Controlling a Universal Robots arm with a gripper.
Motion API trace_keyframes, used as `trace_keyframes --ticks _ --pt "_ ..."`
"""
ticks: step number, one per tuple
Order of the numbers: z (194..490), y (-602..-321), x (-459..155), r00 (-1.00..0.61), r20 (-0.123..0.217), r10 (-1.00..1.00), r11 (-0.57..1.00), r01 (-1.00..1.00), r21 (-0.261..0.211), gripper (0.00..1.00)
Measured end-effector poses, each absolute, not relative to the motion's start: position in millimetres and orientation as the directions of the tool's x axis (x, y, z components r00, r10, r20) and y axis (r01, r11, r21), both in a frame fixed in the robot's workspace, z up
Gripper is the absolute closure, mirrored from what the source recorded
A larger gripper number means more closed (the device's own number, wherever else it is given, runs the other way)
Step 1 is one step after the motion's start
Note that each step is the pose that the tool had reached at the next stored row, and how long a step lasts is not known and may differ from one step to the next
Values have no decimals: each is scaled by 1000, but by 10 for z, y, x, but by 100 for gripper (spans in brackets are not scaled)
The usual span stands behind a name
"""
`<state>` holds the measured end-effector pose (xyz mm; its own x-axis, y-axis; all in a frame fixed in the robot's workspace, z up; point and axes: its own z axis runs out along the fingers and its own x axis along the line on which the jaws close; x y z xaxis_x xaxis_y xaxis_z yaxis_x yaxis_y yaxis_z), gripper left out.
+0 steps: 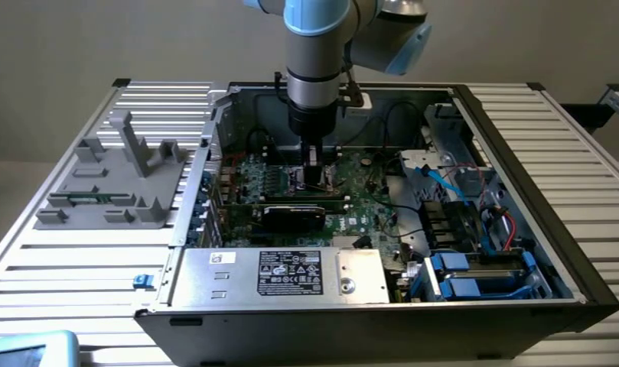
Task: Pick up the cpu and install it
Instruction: 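Place the cpu into insertion slot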
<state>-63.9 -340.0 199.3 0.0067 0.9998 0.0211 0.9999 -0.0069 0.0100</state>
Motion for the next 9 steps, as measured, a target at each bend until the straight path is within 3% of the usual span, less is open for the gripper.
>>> trace_keyframes --ticks 9 --pt "1991 -3415 -636 9 21 1000 -9 1000 10 45"
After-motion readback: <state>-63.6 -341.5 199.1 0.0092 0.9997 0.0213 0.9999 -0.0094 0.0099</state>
